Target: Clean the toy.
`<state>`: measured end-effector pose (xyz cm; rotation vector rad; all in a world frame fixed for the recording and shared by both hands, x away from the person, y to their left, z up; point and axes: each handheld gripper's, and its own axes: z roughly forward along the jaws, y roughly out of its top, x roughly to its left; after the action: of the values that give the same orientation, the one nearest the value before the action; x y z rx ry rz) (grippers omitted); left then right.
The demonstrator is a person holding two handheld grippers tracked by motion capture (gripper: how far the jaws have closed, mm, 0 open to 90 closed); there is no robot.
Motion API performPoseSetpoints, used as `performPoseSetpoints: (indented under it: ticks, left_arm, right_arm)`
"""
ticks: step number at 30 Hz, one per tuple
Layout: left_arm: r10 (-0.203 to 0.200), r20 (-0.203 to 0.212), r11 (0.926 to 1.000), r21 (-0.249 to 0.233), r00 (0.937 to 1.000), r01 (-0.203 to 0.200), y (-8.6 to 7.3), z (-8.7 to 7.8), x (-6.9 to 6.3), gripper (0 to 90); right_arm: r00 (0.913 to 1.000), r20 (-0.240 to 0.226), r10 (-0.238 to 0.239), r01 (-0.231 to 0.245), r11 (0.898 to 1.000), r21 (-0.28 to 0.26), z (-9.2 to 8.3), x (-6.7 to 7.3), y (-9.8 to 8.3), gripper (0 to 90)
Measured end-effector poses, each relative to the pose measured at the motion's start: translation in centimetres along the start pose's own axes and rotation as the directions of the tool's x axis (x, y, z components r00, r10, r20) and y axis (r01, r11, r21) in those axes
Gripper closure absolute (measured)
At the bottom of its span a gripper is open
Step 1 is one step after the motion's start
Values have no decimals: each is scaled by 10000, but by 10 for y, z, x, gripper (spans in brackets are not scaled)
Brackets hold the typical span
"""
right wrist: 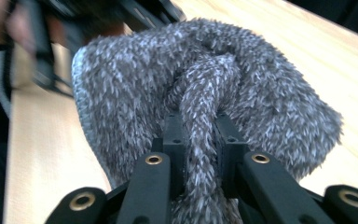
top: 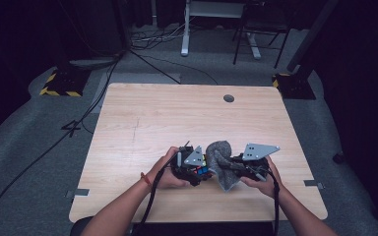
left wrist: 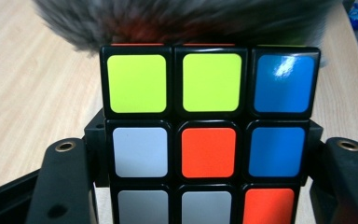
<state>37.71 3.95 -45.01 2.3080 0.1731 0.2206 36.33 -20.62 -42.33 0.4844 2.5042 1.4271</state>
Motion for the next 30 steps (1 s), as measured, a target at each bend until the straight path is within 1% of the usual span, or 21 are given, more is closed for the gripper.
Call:
performPoseSetpoints:
  ticks: [1, 4, 7, 9, 10, 14, 15, 16, 17, 18, 19, 21, 22, 23, 24, 25, 26, 27, 28, 29, 30]
  left_arm:
    - [-32, 40, 10000, 42, 10000, 32, 0, 2, -1, 335]
    - [-10, 32, 9999, 105, 10000, 10, 0, 3, -1, 335]
    - [-28, -48, 10000, 45, 10000, 28, 0, 0, 0, 335]
    - [33, -89, 10000, -21, 10000, -33, 1, -2, -1, 335]
    - [33, -103, 10000, -59, 9999, -33, 2, -2, -2, 335]
    - [99, -115, 9994, -319, 9999, -102, 4, -7, -2, 335]
    - [59, -181, 9991, -430, 9998, -67, 4, -9, -2, 335]
    - [56, -127, 9981, -606, 9999, -64, 5, -11, -2, 335]
    - [44, -116, 9977, -677, 9999, -51, 5, -13, -3, 336]
    - [105, -139, 9974, -709, 9998, -115, 6, -14, -4, 336]
    - [164, -153, 9968, -783, 9997, -175, 7, -16, -4, 336]
    - [182, -189, 9968, -775, 9997, -196, 8, -16, -5, 336]
    - [226, -187, 9978, -626, 9996, -237, 7, -15, -5, 336]
    - [226, -187, 9978, -626, 9996, -237, 7, -15, -5, 336]
    - [181, -232, 9983, -546, 9996, -193, 7, -13, -4, 335]
    - [141, -179, 9986, -516, 9997, -150, 6, -12, -3, 335]
    - [135, -197, 9989, -450, 9997, -144, 6, -11, -3, 336]
    - [129, -206, 9991, -397, 9997, -137, 6, -10, -3, 335]
    - [79, -132, 9993, -370, 9999, -84, 6, -8, -3, 335]
    - [189, -223, 9995, -233, 9996, -194, 6, -4, -4, 335]
    - [189, -223, 9995, -233, 9996, -194, 6, -4, -4, 335]
  right_arm:
    - [9998, -216, -43, 40, 9999, -114, 1, 3, 3, 787]
    - [9990, -370, -238, 234, 9996, -132, 5, 10, 7, 787]
    - [9995, -239, -187, 186, 9998, -27, 7, 7, 7, 787]
    - [9999, -61, 133, -132, 9997, 201, 8, -3, 0, 787]
    - [9999, -61, 133, -132, 9997, 201, 8, -3, 0, 787]
    - [9988, 230, 437, -450, 9972, 602, 8, -12, -8, 787]
    - [9979, 255, 595, -611, 9958, 682, 8, -13, -10, 787]
    - [9974, 309, 654, -678, 9942, 829, 8, -14, -11, 787]
    - [9970, 373, 675, -711, 9915, 1086, 8, -15, -14, 787]
    - [9970, 373, 675, -711, 9915, 1086, 8, -15, -14, 787]
    - [9964, 458, 712, -765, 9892, 1252, 8, -16, -16, 786]
    - [9965, 501, 667, -725, 9895, 1250, 7, -16, -15, 787]
    - [9967, 559, 593, -647, 9928, 1006, 3, -15, -11, 787]
    - [9967, 559, 593, -647, 9928, 1006, 3, -15, -11, 787]
    - [9966, 611, 548, -586, 9964, 612, -2, -13, -5, 786]
    - [9966, 611, 548, -586, 9964, 612, -2, -13, -5, 786]
    - [9983, 402, 428, -437, 9988, 237, -5, -9, 0, 786]
    - [9983, 402, 428, -437, 9988, 237, -5, -9, 0, 786]
    - [9992, 250, 315, -317, 9995, 85, -5, -5, 2, 786]
    - [9999, 125, 45, -45, 10000, -14, -3, 1, 7, 785]
    - [10000, 5, -22, 22, 10000, -78, -3, 3, 10, 785]
